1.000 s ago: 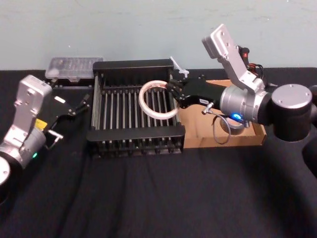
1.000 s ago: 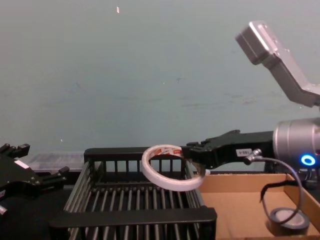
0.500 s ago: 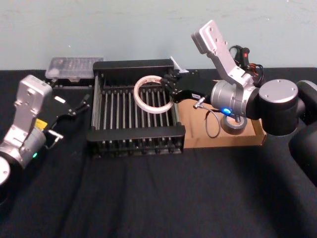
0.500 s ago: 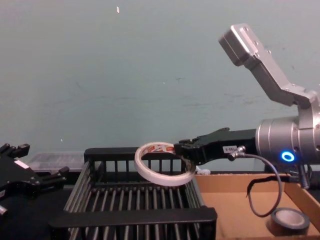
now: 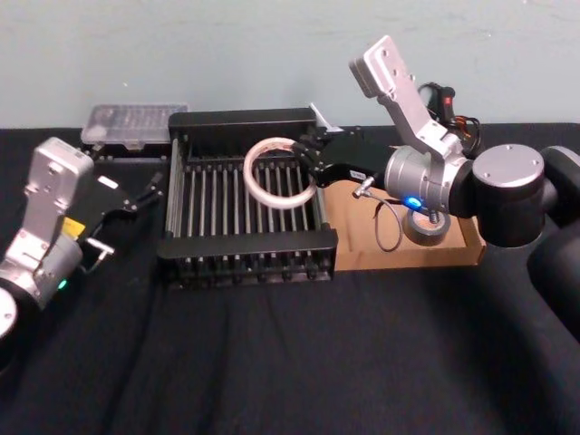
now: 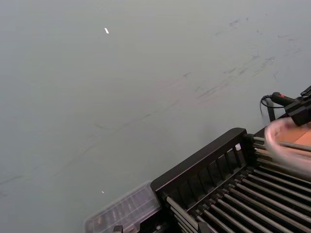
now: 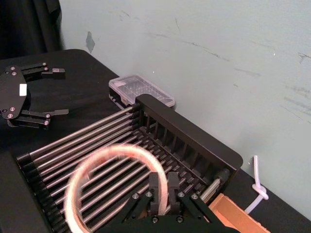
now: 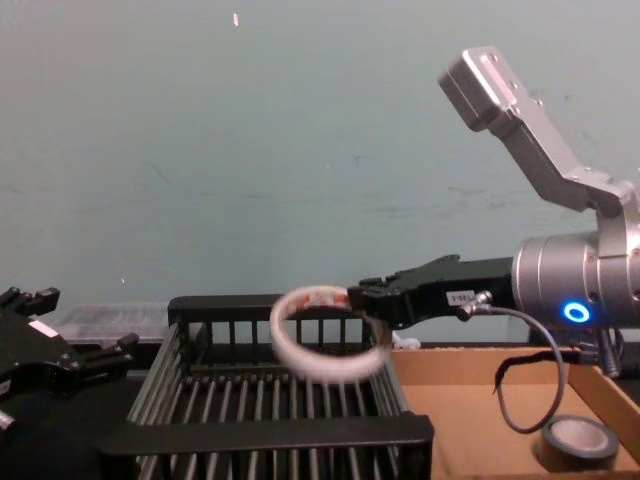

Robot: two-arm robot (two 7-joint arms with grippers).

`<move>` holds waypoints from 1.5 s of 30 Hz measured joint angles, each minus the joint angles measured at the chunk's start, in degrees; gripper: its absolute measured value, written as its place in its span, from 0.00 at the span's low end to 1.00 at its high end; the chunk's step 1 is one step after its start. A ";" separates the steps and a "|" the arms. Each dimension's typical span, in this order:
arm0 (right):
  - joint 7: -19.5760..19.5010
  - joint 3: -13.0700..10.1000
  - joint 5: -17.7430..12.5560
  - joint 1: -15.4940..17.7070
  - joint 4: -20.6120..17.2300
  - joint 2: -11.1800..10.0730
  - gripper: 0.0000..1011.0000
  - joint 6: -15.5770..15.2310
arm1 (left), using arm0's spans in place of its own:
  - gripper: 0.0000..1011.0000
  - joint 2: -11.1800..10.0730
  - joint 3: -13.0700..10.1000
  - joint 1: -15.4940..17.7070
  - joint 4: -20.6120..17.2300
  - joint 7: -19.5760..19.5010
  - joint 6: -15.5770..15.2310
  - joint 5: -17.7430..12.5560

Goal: Pick up the white tape and place it into the black box , Pick up the silver tape and place it into the brown box.

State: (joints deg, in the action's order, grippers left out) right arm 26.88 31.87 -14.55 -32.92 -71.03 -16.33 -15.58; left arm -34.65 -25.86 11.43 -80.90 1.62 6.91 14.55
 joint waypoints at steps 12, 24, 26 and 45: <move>0.05 0.01 -0.07 0.01 -0.08 -0.06 0.45 -0.13 | 0.99 0.00 0.00 0.00 0.00 0.00 0.00 0.00; 0.05 0.01 -0.10 0.02 -0.09 -0.08 0.86 -0.19 | 0.99 0.00 0.00 0.00 0.00 0.00 0.00 0.00; 0.05 0.01 -0.10 0.02 -0.09 -0.08 0.88 -0.20 | 0.99 0.00 0.00 0.00 0.00 0.00 0.00 0.00; -7.07 -5.92 1.42 8.67 -9.10 -2.56 0.99 4.64 | 0.99 0.00 0.00 0.00 0.00 0.00 0.00 0.00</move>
State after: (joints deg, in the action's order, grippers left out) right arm 19.82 25.95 -13.14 -24.24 -80.14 -18.89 -10.94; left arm -34.65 -25.86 11.43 -80.90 1.62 6.91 14.55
